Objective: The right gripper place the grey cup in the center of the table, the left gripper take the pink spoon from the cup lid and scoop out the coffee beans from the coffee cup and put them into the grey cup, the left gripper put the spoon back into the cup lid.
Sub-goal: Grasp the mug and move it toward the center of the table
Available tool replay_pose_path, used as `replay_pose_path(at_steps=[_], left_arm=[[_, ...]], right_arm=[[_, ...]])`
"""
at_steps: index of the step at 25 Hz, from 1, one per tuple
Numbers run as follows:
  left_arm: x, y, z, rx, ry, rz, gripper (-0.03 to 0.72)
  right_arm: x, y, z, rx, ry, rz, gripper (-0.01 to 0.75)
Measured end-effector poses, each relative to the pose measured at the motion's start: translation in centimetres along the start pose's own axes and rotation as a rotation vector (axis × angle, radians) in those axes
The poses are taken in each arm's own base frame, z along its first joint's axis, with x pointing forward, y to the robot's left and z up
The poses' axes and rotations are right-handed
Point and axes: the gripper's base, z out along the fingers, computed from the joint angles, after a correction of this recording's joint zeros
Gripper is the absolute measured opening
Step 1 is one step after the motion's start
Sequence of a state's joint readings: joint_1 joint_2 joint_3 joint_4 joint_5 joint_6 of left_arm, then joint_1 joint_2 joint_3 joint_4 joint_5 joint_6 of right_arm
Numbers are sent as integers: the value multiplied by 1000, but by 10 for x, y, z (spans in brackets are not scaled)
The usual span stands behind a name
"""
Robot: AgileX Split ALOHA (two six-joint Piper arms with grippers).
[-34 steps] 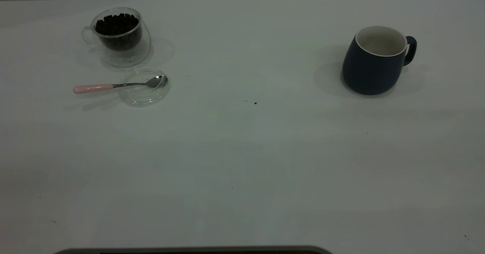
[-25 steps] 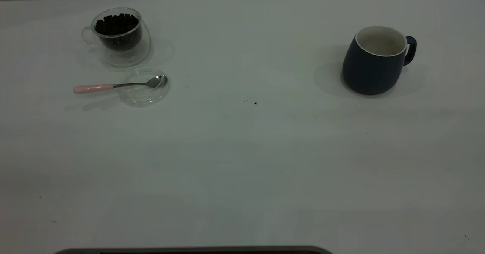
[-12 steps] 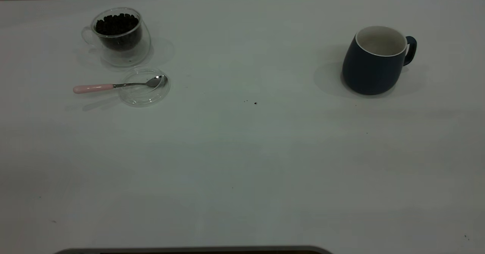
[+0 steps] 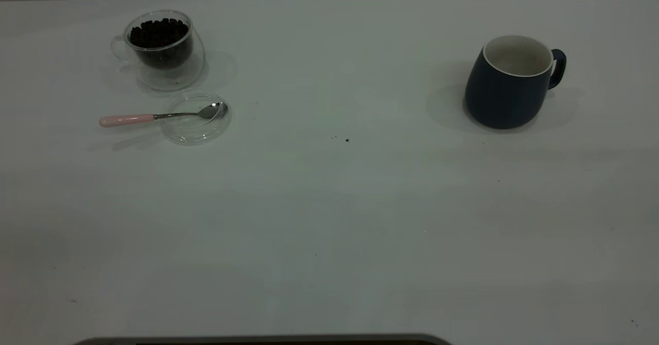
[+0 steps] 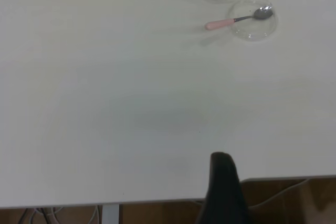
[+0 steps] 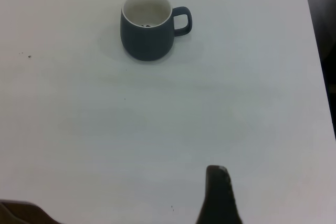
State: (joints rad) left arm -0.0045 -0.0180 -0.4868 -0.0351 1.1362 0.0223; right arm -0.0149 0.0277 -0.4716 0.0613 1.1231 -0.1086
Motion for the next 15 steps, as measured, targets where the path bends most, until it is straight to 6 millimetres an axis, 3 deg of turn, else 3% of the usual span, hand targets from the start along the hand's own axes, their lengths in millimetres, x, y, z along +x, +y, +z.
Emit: replay_pose_path(at_steps=[15], left_arm=[[0, 0, 0, 0, 0, 1, 590]], right_arm=[[-4, 0, -3, 5, -31, -2, 591]])
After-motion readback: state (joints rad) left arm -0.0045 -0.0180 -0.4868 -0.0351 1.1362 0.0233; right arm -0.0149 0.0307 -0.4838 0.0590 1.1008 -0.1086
